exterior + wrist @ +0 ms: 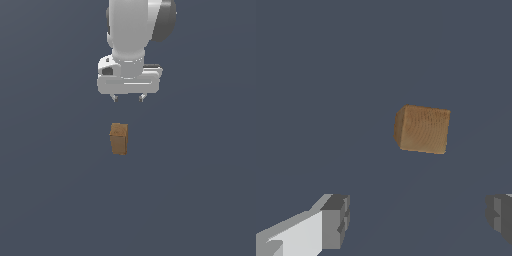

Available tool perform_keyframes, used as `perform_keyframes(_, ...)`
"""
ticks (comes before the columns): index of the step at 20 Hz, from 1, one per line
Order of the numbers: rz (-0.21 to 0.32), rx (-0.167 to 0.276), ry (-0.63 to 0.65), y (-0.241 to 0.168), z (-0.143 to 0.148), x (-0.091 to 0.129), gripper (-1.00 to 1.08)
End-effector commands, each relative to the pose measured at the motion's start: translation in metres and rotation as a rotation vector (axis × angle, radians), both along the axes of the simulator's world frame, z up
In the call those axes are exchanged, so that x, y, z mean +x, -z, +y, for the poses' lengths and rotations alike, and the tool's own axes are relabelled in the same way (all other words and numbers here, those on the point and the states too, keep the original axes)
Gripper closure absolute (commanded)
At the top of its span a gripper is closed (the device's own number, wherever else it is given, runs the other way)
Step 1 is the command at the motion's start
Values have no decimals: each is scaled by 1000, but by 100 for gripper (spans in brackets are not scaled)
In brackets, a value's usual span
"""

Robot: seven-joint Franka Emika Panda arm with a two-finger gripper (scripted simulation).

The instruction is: Pick up the object and move it to a goal position.

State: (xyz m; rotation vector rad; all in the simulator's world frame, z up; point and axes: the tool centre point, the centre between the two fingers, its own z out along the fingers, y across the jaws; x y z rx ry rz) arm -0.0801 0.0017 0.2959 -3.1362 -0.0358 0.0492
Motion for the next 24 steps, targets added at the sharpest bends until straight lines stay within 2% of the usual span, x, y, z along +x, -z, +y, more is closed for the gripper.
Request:
perform_keyframes(1,0,0,0,0,0,0,-92)
perform_keyframes(12,11,20,-33,-1,6,-6,-92)
perform_keyframes(24,8,18,-91,3,4,-3,-92)
